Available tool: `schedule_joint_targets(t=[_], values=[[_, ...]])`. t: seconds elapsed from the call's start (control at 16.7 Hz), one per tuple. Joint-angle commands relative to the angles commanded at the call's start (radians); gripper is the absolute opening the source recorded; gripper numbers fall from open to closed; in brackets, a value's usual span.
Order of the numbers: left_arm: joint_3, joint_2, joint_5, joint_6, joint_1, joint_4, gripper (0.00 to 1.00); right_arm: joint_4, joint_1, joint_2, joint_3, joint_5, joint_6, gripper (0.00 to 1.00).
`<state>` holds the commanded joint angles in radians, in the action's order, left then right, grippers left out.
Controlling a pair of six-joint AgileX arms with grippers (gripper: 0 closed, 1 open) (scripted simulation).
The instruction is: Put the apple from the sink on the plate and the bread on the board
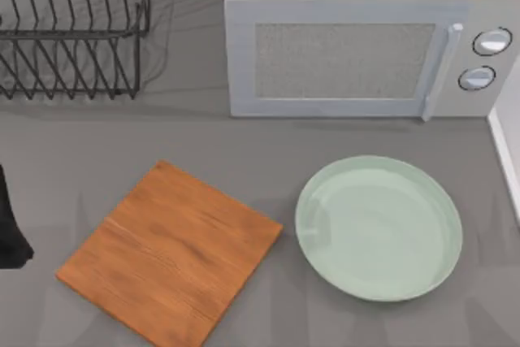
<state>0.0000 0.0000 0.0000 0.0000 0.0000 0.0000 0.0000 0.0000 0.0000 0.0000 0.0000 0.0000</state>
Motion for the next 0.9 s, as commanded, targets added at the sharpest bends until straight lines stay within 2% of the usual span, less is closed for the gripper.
schedule_joint_targets(t=[0.72, 0.9], values=[[0.000, 0.000, 0.000, 0.000, 0.000, 0.000, 1.00, 0.000, 0.000, 0.000, 0.000, 0.000, 0.000, 1.00], [0.000, 0.000, 0.000, 0.000, 0.000, 0.000, 1.00, -0.040, -0.007, 0.062, 0.060, 0.000, -0.006, 1.00]])
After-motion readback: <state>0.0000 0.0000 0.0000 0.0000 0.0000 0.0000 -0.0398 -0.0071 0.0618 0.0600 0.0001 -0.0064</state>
